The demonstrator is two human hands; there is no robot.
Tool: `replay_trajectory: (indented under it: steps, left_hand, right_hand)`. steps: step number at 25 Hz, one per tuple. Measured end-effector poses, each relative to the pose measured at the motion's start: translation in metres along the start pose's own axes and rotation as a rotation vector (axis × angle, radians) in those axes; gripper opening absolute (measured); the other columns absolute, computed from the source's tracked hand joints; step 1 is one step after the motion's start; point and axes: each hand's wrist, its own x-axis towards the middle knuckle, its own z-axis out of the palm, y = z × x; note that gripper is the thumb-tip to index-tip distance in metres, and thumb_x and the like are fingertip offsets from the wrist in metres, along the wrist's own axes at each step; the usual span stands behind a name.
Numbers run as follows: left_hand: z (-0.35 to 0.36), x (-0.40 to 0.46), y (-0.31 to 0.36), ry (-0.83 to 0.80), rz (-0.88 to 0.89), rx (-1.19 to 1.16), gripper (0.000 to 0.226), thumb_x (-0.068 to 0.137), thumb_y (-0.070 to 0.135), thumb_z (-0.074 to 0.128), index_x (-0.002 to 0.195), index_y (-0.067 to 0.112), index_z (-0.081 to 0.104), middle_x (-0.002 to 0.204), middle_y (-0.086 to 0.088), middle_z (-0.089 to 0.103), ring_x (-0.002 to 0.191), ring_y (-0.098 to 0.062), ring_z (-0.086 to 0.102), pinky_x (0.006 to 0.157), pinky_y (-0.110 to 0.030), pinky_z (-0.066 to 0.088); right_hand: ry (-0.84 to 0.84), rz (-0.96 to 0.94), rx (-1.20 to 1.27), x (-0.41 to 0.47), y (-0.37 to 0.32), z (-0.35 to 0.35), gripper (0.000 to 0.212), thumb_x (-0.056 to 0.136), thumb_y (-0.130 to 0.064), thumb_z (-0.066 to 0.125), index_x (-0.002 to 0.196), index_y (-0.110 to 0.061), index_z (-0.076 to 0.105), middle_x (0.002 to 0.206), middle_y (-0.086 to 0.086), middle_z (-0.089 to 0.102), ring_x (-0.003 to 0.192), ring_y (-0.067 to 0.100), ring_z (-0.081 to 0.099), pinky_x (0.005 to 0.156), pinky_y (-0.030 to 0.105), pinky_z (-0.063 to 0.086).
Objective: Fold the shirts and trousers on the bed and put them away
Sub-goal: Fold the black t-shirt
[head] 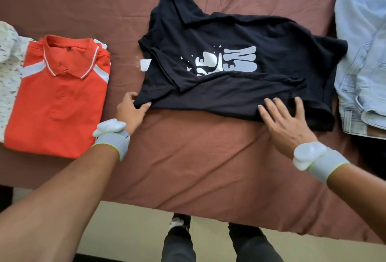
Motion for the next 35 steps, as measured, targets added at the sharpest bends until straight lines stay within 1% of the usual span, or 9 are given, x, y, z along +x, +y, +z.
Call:
replay_trajectory:
  steps: [3, 5, 9, 17, 21, 23, 28, 32, 35]
  left_hand:
    - [-0.002, 0.011, 0.004, -0.044, -0.008, 0.034, 0.021, 0.086, 0.025, 0.07, 0.097, 0.007, 0.07, 0.088, -0.018, 0.073, 0.089, -0.034, 0.068, 0.083, -0.042, 0.052]
    - [-0.006, 0.012, -0.001, -0.073, 0.001, 0.024, 0.016, 0.086, 0.02, 0.069, 0.086, 0.005, 0.072, 0.079, -0.019, 0.072, 0.082, -0.033, 0.07, 0.081, -0.044, 0.055]
    - [-0.017, 0.008, -0.02, -0.113, 0.002, 0.07, 0.015, 0.086, 0.019, 0.069, 0.086, 0.004, 0.072, 0.081, -0.021, 0.072, 0.083, -0.035, 0.07, 0.081, -0.045, 0.056]
    - [-0.068, -0.014, -0.066, -0.232, 0.099, 0.395, 0.021, 0.09, 0.02, 0.065, 0.105, 0.005, 0.064, 0.106, -0.021, 0.067, 0.102, -0.04, 0.058, 0.072, -0.036, 0.039]
    - [-0.066, -0.01, -0.051, -0.067, 0.551, 0.296, 0.051, 0.084, 0.023, 0.071, 0.13, 0.015, 0.051, 0.126, -0.006, 0.057, 0.121, -0.03, 0.043, 0.09, -0.046, 0.047]
    - [-0.05, -0.004, -0.025, -0.097, 0.79, 0.326, 0.059, 0.08, 0.018, 0.073, 0.135, 0.016, 0.049, 0.134, -0.006, 0.051, 0.126, -0.029, 0.041, 0.097, -0.046, 0.046]
    - [-0.01, 0.025, 0.015, -0.36, 0.82, 0.696, 0.078, 0.068, 0.03, 0.085, 0.137, 0.022, 0.049, 0.149, -0.003, 0.037, 0.139, -0.026, 0.027, 0.101, -0.046, 0.04]
    - [-0.017, 0.045, 0.016, -0.331, 1.021, 0.544, 0.03, 0.084, 0.028, 0.056, 0.11, 0.016, 0.066, 0.116, -0.005, 0.065, 0.117, -0.031, 0.055, 0.091, -0.044, 0.045]
    - [-0.023, 0.046, 0.032, -0.275, 0.874, 0.405, 0.042, 0.09, 0.038, 0.036, 0.097, 0.01, 0.067, 0.093, -0.01, 0.071, 0.091, -0.034, 0.064, 0.079, -0.039, 0.048]
  right_hand:
    - [-0.111, 0.113, 0.065, 0.012, -0.011, -0.005, 0.059, 0.087, -0.002, 0.014, 0.139, 0.008, 0.04, 0.138, 0.031, 0.043, 0.119, 0.044, 0.048, 0.093, 0.062, 0.039]
    - [-0.162, 0.156, 0.083, 0.019, -0.012, -0.001, 0.057, 0.09, 0.005, 0.017, 0.147, 0.008, 0.023, 0.151, 0.031, 0.026, 0.133, 0.045, 0.036, 0.095, 0.055, 0.044]
    - [-0.35, 0.18, 0.167, 0.012, -0.014, -0.019, 0.067, 0.094, 0.01, 0.023, 0.154, -0.008, -0.002, 0.16, 0.018, 0.004, 0.146, 0.035, 0.015, 0.104, 0.047, 0.042]
    - [-0.452, 0.067, 0.136, -0.031, -0.087, -0.047, 0.07, 0.094, 0.004, 0.03, 0.154, -0.016, 0.002, 0.16, 0.008, 0.012, 0.135, 0.025, 0.039, 0.095, 0.034, 0.046]
    - [-0.453, 0.239, 0.18, -0.026, -0.071, -0.044, 0.06, 0.095, -0.02, 0.036, 0.151, -0.022, 0.015, 0.16, -0.005, 0.016, 0.137, 0.021, 0.034, 0.1, 0.044, 0.041]
    - [-0.471, 0.371, 0.221, -0.026, -0.056, -0.039, 0.064, 0.092, -0.021, 0.044, 0.15, -0.021, 0.017, 0.16, -0.002, 0.013, 0.138, 0.024, 0.027, 0.1, 0.051, 0.039]
    - [-0.427, 0.729, 0.178, -0.033, -0.018, -0.031, 0.073, 0.086, -0.018, 0.054, 0.15, -0.016, 0.022, 0.161, 0.008, 0.009, 0.144, 0.035, 0.012, 0.103, 0.071, 0.023]
    - [-0.032, 0.261, 0.211, -0.006, -0.054, -0.037, 0.068, 0.069, -0.006, 0.051, 0.137, -0.005, 0.042, 0.15, 0.017, 0.034, 0.136, 0.037, 0.033, 0.099, 0.068, 0.026]
    - [0.074, -0.019, 0.523, 0.044, -0.12, -0.071, 0.053, 0.078, -0.008, 0.049, 0.131, -0.004, 0.047, 0.133, 0.015, 0.053, 0.116, 0.037, 0.052, 0.089, 0.05, 0.044]
